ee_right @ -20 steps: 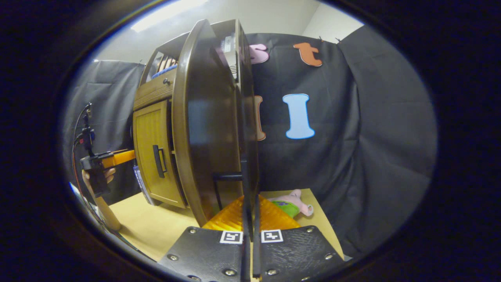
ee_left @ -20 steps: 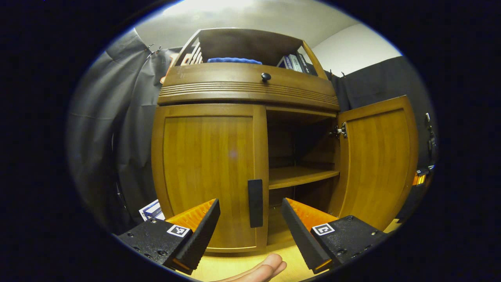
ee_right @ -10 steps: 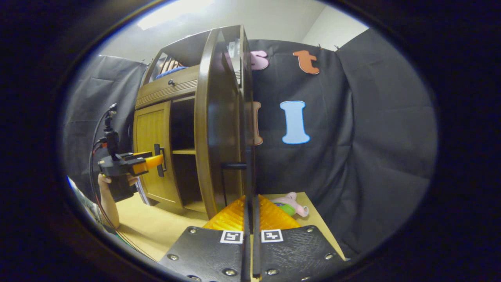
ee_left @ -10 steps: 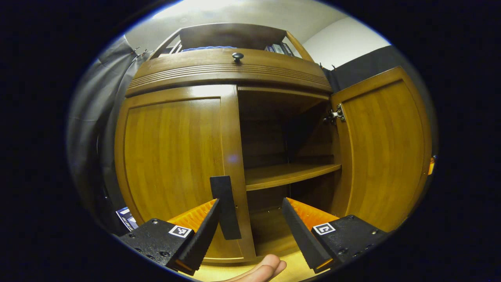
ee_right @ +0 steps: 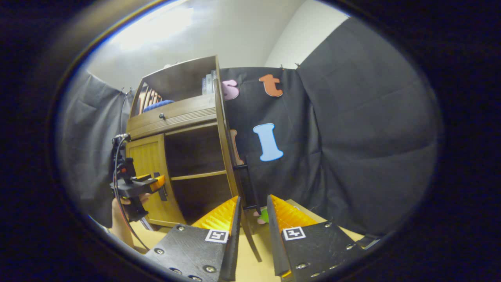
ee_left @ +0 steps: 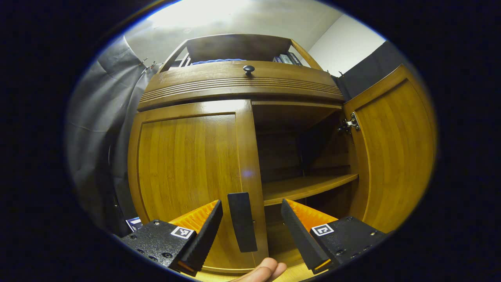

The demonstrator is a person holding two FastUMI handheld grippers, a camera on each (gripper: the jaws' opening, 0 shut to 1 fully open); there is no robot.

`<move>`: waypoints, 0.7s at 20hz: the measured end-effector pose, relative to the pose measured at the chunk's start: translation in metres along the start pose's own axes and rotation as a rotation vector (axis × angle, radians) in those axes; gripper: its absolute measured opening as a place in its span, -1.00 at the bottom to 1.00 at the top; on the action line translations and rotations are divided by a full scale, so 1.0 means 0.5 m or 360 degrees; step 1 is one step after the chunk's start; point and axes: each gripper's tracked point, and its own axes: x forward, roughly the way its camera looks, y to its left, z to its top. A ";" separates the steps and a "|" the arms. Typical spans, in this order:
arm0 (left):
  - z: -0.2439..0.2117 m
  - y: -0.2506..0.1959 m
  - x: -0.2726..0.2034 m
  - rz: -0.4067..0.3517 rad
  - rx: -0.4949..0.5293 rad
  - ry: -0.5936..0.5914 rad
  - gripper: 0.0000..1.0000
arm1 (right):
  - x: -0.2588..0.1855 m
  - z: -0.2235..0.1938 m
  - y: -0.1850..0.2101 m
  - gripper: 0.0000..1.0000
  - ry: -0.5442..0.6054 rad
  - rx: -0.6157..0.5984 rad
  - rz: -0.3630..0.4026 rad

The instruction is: Open the right door of the double-door shoe cabinet with the right hand, and open the left door with the left hand.

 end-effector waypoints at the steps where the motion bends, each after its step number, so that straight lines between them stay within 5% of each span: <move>1: -0.004 0.012 0.009 0.0027 0.0009 -0.0007 0.94 | -0.008 -0.008 0.004 -0.28 0.0009 -0.0011 -0.0006; 2: -0.006 0.020 0.016 0.0054 0.0013 -0.0014 0.85 | -0.026 -0.009 0.012 -0.03 0.0022 -0.0041 -0.0010; 3: -0.009 0.024 0.025 0.0076 0.0003 -0.0021 0.87 | -0.032 -0.008 0.013 -0.19 0.0022 -0.0098 -0.0039; 5: -0.016 0.042 0.045 0.0136 -0.0028 -0.0043 0.76 | -0.046 0.005 0.028 0.04 0.0001 -0.0215 -0.0083; 8: -0.039 0.032 0.079 0.0081 -0.0111 -0.0019 0.40 | -0.069 0.030 0.084 1.00 -0.0042 -0.0314 -0.0076; 14: -0.072 0.017 0.067 -0.0070 -0.0120 0.0209 -0.32 | -0.106 0.055 0.152 1.00 -0.0049 -0.0312 -0.0060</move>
